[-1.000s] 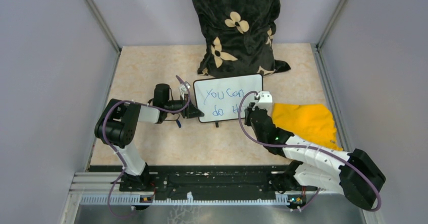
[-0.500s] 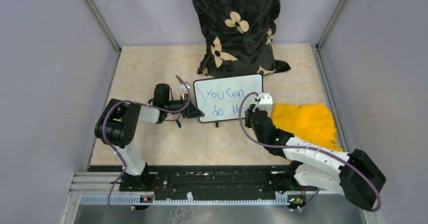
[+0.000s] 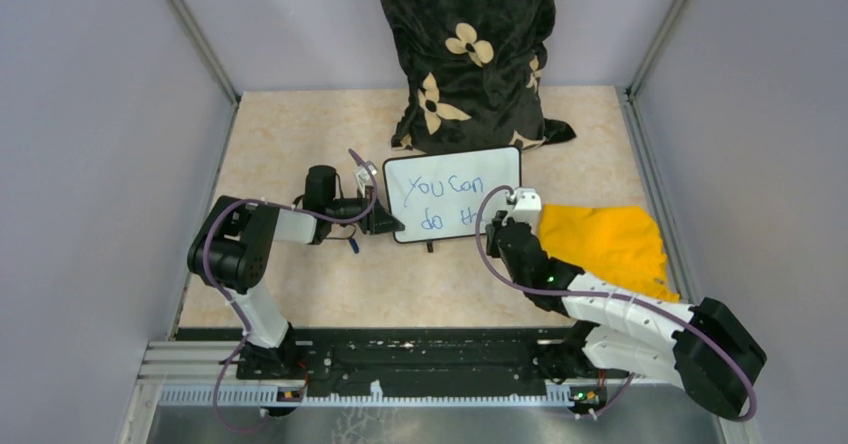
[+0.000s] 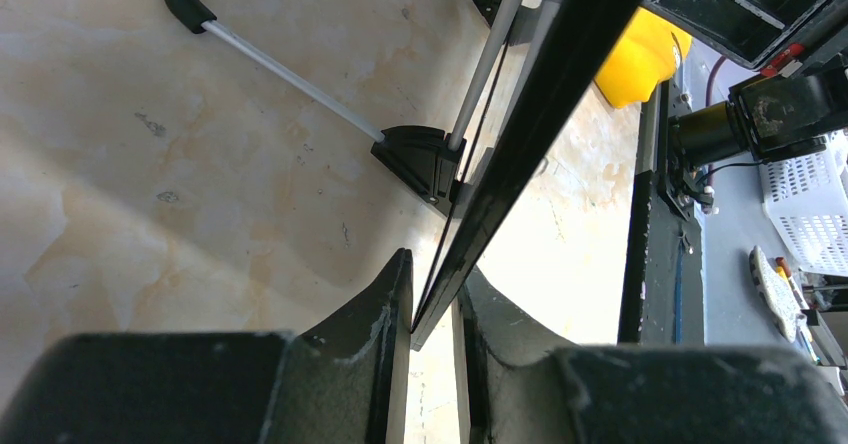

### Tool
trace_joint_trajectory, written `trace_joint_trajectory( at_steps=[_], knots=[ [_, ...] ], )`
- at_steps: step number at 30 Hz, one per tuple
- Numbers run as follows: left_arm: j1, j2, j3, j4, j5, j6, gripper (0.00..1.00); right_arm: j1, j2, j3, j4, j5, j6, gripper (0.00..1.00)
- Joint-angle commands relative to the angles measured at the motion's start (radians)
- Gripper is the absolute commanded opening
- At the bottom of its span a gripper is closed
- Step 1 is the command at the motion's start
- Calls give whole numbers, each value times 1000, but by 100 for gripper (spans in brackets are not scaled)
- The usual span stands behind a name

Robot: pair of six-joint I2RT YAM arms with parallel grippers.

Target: Write a sentence on the whiteboard

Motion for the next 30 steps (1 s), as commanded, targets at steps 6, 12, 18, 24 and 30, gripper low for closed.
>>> trace_joint_trajectory(
  at_steps=[6,12,18,24,30],
  knots=[
    [-7,19,18,-5,-21,33,26,-9,-102,55,-33,11,14,0],
    [-7,20,19,-6,-23,33,26,-8,-161,65,-63,66,14,0],
    [-7,21,18,-7,-23,33,26,-14,-159,59,-62,93,15,0],
    [-10,21,20,-11,-24,36,26,-24,-123,70,-27,89,13,0],
    [-9,21,20,-11,-23,38,26,-34,-88,82,-1,79,8,0]
  ],
)
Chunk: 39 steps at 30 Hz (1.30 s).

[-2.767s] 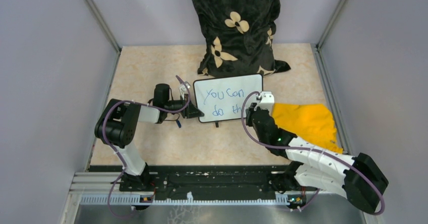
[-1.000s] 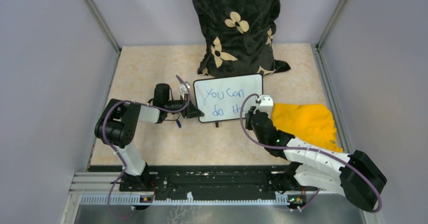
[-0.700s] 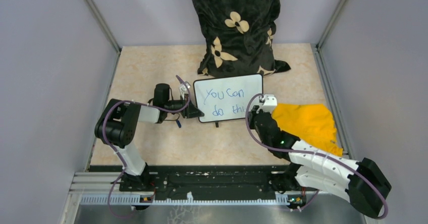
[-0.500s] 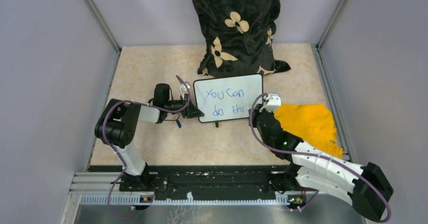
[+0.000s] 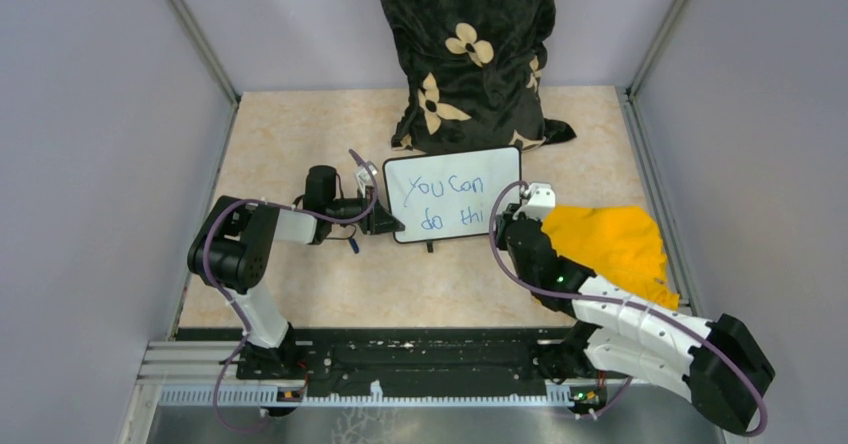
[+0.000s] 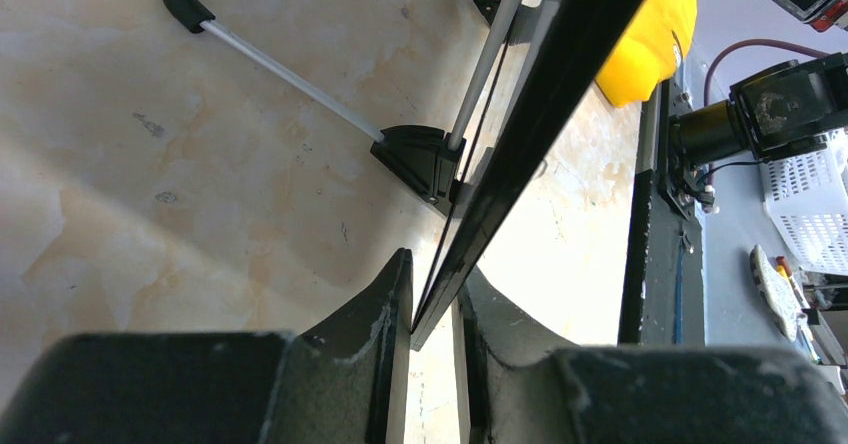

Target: Write a sentence on the whiteboard

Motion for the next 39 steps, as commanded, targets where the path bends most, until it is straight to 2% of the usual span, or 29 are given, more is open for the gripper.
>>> trace_joint_trajectory(
  at_steps=[1,39],
  knots=[
    [-7,21,20,-8,-23,36,26,-15,18,55,69,11,3,0],
    [-6,20,21,-11,-23,37,26,-44,93,37,83,-75,14,0]
  ],
)
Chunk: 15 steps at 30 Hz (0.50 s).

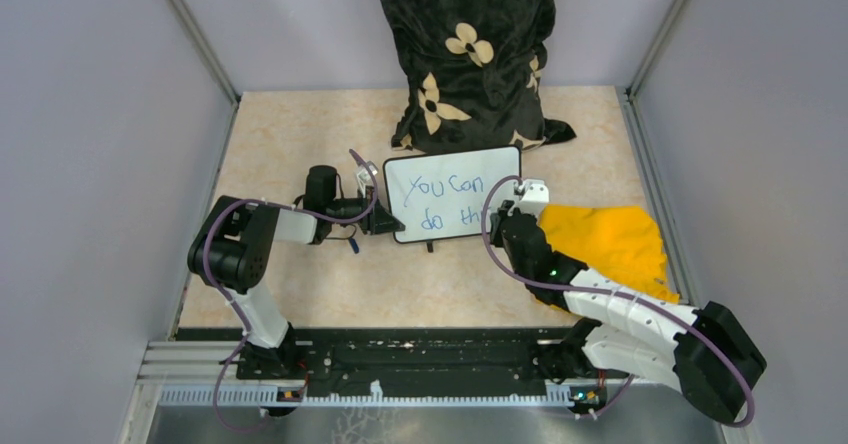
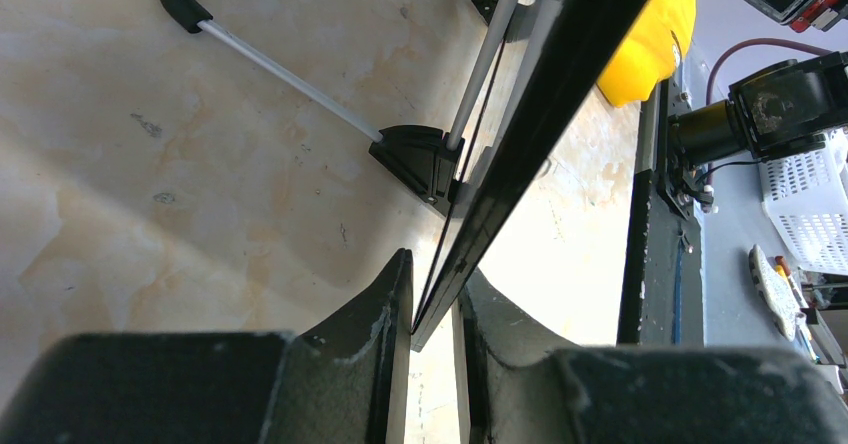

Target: Write a sentence on the whiteboard

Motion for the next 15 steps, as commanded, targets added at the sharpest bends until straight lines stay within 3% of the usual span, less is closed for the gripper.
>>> trace_joint_trajectory(
  at_steps=[1,15],
  knots=[
    [-5,20,20,-8,-23,37,26,-12,-5,19,14,-17,19,0],
    [-5,21,20,-12,-24,40,26,-14,-46,-10,-32,29,19,0]
  ],
)
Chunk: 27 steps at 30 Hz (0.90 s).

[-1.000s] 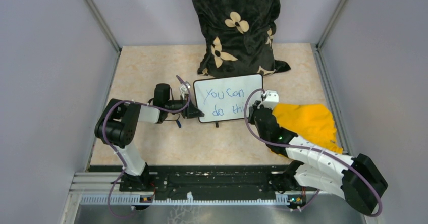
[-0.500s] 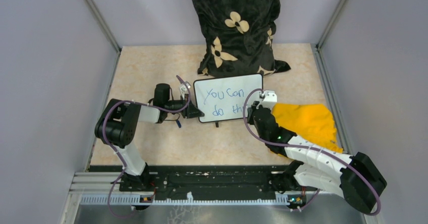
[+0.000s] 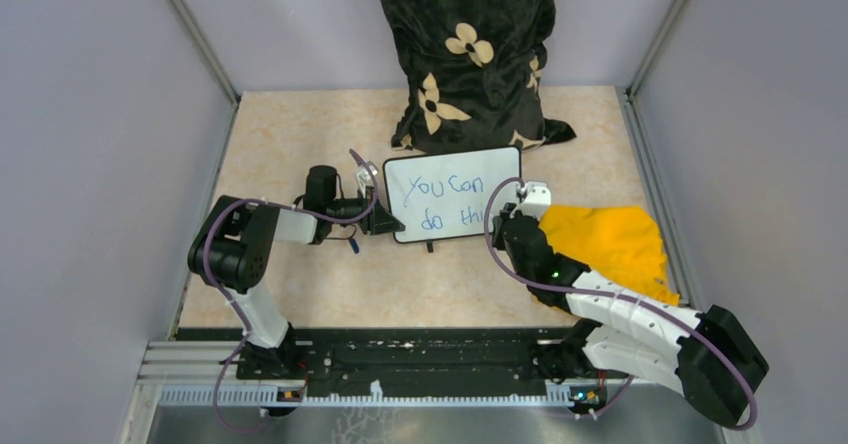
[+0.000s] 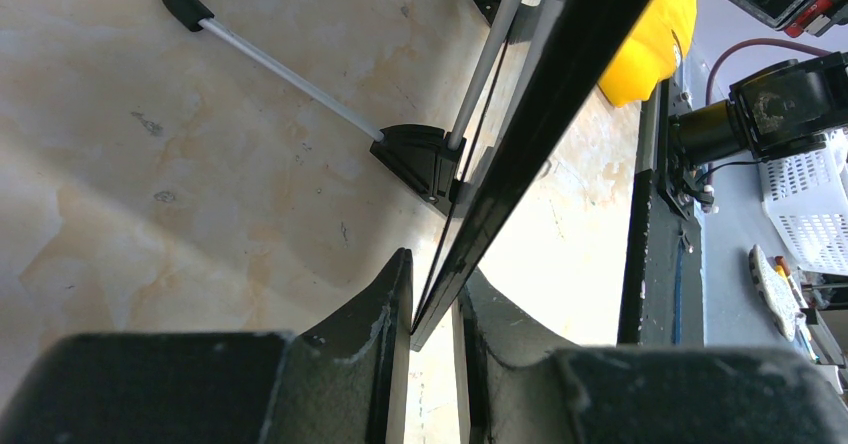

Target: Write a sentence on the whiteboard

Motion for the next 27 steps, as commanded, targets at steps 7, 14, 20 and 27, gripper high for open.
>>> trace_joint_trajectory(
  at_steps=[7,14,20,27],
  knots=[
    [-6,19,20,-12,-24,40,26,-14,-28,-2,-13,49,7,0],
    [-5,19,20,-12,-24,40,26,-15,-31,-5,-28,54,8,0],
    [-6,19,20,-11,-24,40,26,-15,-27,-10,-29,37,5,0],
    [-6,18,21,-12,-24,38,26,-16,-27,-21,-29,14,8,0]
  ],
)
